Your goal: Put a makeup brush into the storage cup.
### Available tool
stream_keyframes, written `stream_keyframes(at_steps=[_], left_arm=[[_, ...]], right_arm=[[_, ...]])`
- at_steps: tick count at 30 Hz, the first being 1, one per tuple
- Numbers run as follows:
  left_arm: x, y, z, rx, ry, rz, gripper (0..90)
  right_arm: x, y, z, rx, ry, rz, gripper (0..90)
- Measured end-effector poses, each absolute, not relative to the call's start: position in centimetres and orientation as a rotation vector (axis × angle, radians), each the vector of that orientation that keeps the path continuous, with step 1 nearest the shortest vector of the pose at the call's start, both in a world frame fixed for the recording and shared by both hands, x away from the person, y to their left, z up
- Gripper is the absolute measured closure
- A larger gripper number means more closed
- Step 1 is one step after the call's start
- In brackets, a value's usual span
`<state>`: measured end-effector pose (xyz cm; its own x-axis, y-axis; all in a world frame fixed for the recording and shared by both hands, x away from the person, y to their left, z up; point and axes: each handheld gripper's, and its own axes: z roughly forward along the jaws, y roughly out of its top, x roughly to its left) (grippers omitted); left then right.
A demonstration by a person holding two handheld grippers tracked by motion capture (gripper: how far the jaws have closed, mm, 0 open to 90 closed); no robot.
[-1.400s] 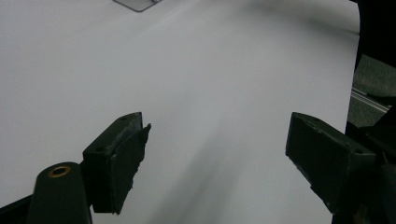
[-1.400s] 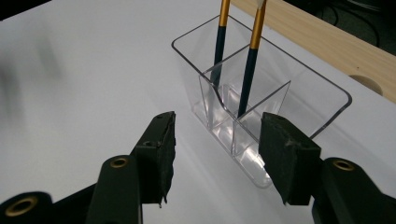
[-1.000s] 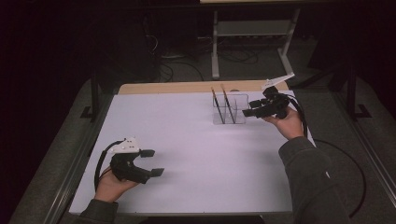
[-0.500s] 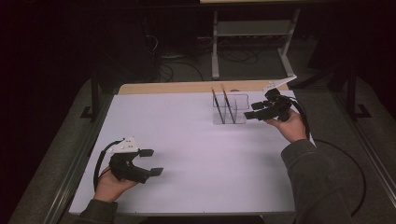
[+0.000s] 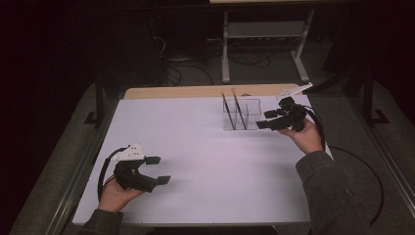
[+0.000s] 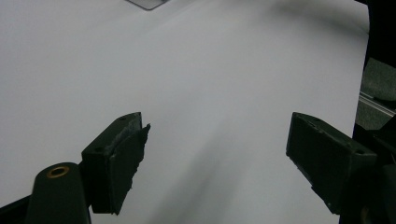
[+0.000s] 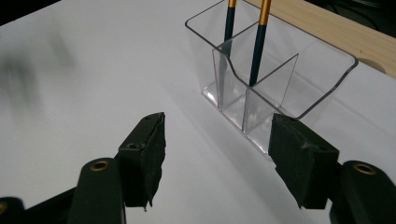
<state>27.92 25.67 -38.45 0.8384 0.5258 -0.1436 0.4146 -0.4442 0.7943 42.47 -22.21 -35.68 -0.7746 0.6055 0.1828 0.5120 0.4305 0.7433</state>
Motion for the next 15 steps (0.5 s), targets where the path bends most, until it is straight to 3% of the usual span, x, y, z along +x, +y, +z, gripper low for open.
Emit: stream_keyframes(at_steps=[15], left_arm=[[27.9, 25.8, -38.4, 2.098, 0.699, 0.157, 17.8]], right_arm=[[41.4, -23.0, -36.0, 1.028, 2.547, 1.294, 30.6]])
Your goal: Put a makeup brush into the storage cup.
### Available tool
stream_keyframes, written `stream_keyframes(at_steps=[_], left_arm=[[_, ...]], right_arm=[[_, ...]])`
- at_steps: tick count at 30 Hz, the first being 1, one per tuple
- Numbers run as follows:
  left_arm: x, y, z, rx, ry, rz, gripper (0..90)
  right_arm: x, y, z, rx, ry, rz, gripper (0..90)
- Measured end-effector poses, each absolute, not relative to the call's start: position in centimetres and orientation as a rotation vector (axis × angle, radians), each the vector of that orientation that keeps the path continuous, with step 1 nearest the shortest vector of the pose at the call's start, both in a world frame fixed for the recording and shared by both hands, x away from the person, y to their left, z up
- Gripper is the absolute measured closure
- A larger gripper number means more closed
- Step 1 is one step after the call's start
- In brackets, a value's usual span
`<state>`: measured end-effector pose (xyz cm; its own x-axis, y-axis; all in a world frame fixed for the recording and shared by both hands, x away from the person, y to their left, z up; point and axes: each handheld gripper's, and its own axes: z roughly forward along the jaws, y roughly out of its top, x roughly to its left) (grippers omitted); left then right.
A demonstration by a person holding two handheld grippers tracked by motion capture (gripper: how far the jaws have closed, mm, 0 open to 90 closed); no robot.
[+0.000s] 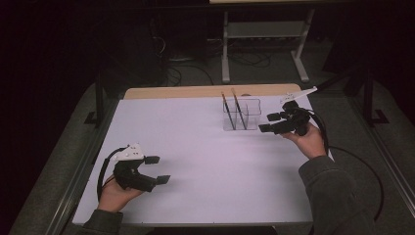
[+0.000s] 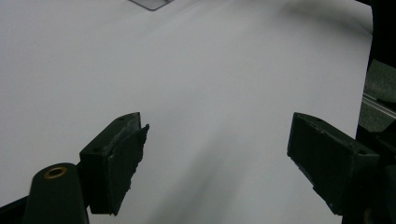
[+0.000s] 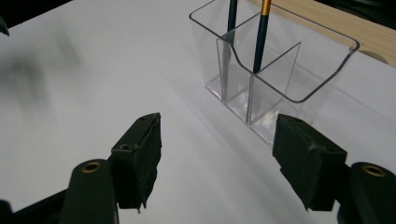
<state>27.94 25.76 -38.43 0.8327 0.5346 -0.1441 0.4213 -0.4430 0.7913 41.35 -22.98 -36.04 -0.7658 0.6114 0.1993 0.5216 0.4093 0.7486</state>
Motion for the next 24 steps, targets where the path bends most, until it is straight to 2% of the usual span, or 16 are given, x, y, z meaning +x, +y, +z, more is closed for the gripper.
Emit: stream_keyframes(at_steps=[24], left_arm=[[27.9, 26.0, -38.3, 2.086, 0.708, 0.175, 16.8]], right_arm=[[39.4, -23.4, -36.4, 1.026, 2.522, 1.315, 23.9]])
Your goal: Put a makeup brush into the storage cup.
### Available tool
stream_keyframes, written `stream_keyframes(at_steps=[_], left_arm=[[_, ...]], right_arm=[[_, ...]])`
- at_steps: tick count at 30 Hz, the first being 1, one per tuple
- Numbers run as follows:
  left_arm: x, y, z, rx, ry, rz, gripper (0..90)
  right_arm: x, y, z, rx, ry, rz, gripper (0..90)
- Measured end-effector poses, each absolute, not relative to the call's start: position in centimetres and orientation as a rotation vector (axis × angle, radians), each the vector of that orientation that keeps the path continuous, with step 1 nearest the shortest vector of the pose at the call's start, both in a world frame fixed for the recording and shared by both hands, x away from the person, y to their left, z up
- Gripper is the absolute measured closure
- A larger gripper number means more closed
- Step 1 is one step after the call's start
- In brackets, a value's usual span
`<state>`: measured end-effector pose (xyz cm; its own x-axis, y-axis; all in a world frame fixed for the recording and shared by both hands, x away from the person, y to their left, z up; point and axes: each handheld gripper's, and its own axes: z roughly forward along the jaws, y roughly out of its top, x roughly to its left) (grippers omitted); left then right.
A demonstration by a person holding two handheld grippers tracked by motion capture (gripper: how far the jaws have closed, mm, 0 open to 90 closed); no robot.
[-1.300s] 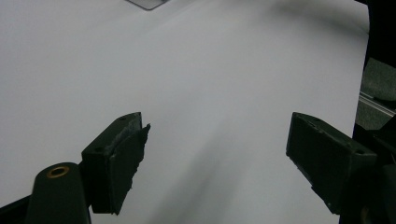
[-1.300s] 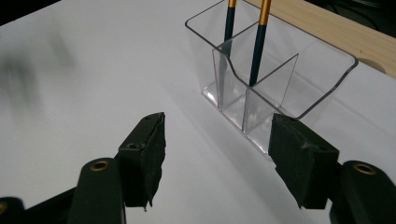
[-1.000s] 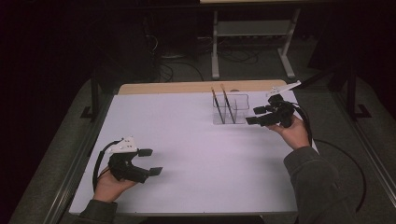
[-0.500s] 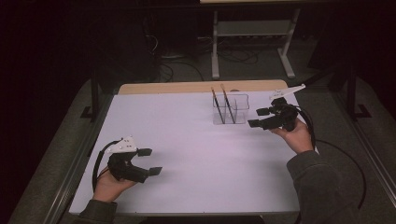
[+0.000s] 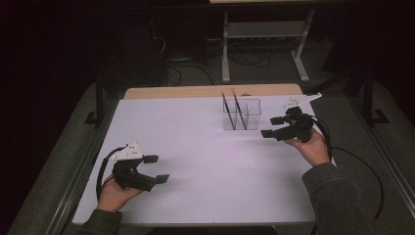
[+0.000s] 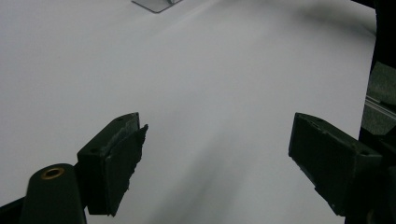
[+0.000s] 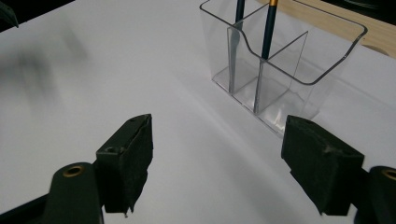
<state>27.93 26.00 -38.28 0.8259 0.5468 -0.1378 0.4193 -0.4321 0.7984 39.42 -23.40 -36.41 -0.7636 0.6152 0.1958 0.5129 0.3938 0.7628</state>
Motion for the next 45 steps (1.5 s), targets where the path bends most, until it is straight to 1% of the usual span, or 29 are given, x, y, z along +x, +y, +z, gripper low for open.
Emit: stream_keyframes(at_steps=[11, 21, 27, 45], left_arm=[[28.0, 26.2, -38.4, 2.087, 0.719, 0.197, 16.7], [27.9, 26.0, -38.5, 2.089, 0.717, 0.215, 16.8], [27.9, 26.1, -38.4, 2.087, 0.715, 0.234, 16.8], [27.8, 26.1, -38.6, 2.077, 0.733, 0.235, 16.8]], right_arm=[[38.4, -24.0, -36.7, 1.037, 2.508, 1.318, 22.2], [37.2, -24.6, -38.0, 1.046, 2.505, 1.327, 20.8], [36.4, -24.8, -38.1, 1.047, 2.492, 1.331, 19.5], [34.2, -25.5, -38.9, 1.053, 2.470, 1.336, 17.0]])
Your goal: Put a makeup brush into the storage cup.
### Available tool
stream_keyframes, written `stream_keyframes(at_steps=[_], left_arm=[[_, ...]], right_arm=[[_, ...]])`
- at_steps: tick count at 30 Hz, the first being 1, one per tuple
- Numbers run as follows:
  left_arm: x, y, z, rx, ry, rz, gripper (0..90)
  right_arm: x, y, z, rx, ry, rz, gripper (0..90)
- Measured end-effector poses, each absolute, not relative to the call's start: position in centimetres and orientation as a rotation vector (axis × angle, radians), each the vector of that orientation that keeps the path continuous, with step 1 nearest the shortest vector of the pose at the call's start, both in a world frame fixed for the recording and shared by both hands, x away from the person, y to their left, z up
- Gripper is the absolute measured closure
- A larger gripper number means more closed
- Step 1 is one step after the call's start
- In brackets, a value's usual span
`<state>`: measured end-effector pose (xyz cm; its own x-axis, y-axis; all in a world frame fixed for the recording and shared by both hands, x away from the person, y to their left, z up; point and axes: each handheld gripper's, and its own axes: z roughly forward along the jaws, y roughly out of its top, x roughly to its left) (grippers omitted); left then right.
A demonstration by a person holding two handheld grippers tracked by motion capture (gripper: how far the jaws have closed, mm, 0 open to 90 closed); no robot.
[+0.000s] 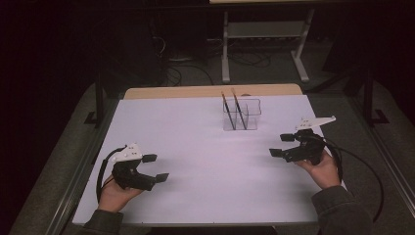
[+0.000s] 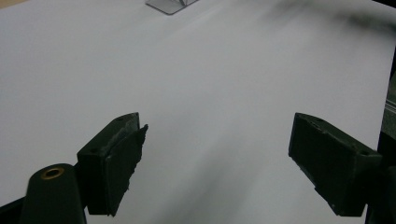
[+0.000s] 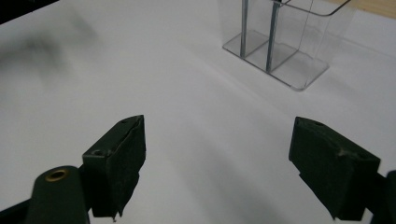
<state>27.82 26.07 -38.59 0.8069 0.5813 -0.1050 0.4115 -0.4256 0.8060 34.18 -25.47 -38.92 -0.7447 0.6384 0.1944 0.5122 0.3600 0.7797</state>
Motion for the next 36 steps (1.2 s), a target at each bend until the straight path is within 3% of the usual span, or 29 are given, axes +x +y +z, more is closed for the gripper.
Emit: stream_keyframes(at_steps=[36], left_arm=[[27.7, 26.1, -38.8, 2.072, 0.742, 0.240, 16.6]], right_arm=[[30.5, -27.1, -39.9, 1.084, 2.385, 1.408, 15.8]])
